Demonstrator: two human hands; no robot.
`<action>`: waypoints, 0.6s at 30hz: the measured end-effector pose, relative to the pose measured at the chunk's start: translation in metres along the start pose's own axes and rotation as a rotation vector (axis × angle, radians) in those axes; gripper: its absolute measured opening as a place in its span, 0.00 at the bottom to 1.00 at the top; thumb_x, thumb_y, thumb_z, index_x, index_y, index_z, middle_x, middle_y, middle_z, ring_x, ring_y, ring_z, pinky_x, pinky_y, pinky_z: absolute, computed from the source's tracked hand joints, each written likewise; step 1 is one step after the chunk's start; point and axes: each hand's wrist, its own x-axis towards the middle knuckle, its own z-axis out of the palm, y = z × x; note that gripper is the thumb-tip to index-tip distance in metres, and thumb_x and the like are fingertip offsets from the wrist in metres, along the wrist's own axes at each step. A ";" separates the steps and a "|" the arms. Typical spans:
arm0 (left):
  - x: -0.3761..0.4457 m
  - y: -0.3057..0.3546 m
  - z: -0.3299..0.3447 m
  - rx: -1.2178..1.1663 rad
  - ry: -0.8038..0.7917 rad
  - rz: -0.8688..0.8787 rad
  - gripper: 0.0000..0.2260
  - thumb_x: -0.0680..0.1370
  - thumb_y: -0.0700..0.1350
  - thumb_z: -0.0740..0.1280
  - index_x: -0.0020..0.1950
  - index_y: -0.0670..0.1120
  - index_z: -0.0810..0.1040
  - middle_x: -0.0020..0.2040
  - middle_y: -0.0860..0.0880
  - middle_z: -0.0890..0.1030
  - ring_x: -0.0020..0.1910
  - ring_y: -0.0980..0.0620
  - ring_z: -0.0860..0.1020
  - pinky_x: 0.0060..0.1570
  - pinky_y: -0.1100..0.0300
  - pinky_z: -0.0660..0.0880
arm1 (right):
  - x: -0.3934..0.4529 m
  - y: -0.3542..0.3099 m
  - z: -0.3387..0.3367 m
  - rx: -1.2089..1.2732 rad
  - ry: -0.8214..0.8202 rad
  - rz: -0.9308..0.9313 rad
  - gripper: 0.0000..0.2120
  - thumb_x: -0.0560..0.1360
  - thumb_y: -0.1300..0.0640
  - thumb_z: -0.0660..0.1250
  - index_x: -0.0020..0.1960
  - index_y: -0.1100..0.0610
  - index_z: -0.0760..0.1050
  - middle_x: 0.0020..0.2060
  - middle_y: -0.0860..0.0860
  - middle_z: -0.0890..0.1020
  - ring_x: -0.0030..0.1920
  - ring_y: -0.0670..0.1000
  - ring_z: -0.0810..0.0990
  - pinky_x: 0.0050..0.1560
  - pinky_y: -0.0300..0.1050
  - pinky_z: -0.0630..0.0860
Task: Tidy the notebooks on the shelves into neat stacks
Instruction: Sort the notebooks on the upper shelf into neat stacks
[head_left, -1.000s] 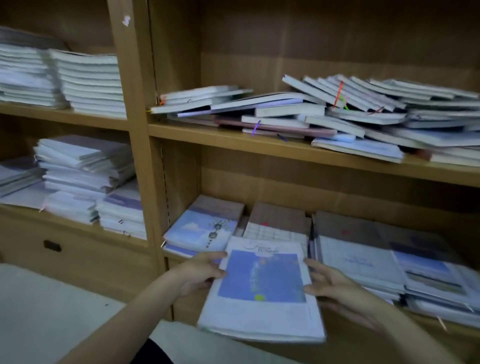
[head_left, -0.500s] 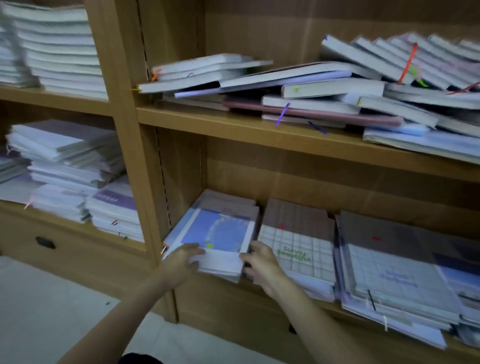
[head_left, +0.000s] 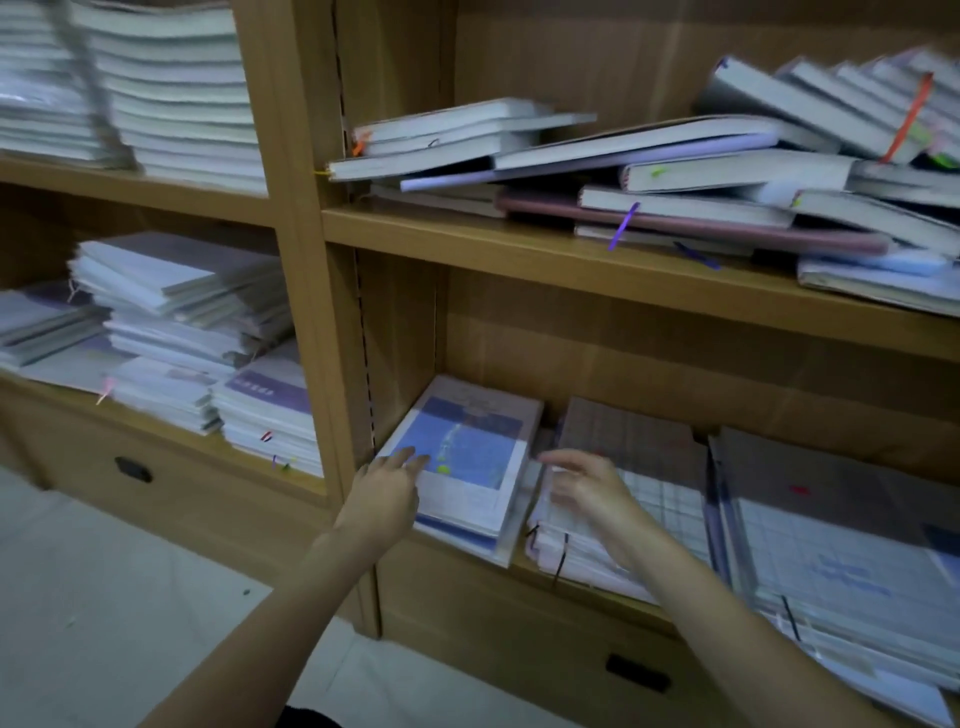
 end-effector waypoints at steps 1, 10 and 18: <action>-0.002 0.000 -0.008 -0.048 0.121 0.076 0.21 0.79 0.36 0.57 0.72 0.44 0.65 0.72 0.43 0.65 0.67 0.42 0.67 0.64 0.50 0.66 | -0.007 -0.007 -0.013 -0.047 0.029 -0.043 0.13 0.79 0.64 0.59 0.60 0.54 0.75 0.59 0.48 0.74 0.58 0.50 0.74 0.52 0.42 0.74; -0.004 0.075 -0.152 -0.223 1.090 0.457 0.16 0.72 0.34 0.59 0.58 0.42 0.76 0.55 0.41 0.76 0.55 0.46 0.71 0.55 0.54 0.65 | -0.102 -0.108 -0.097 -0.615 0.388 -1.044 0.12 0.76 0.58 0.61 0.58 0.55 0.77 0.52 0.48 0.79 0.51 0.45 0.76 0.51 0.35 0.72; 0.022 0.103 -0.203 -0.267 1.016 0.332 0.16 0.74 0.43 0.59 0.62 0.44 0.73 0.59 0.42 0.72 0.60 0.44 0.70 0.58 0.50 0.66 | -0.076 -0.170 -0.146 -0.973 0.608 -1.268 0.09 0.72 0.63 0.64 0.50 0.64 0.79 0.48 0.57 0.82 0.50 0.59 0.77 0.54 0.39 0.65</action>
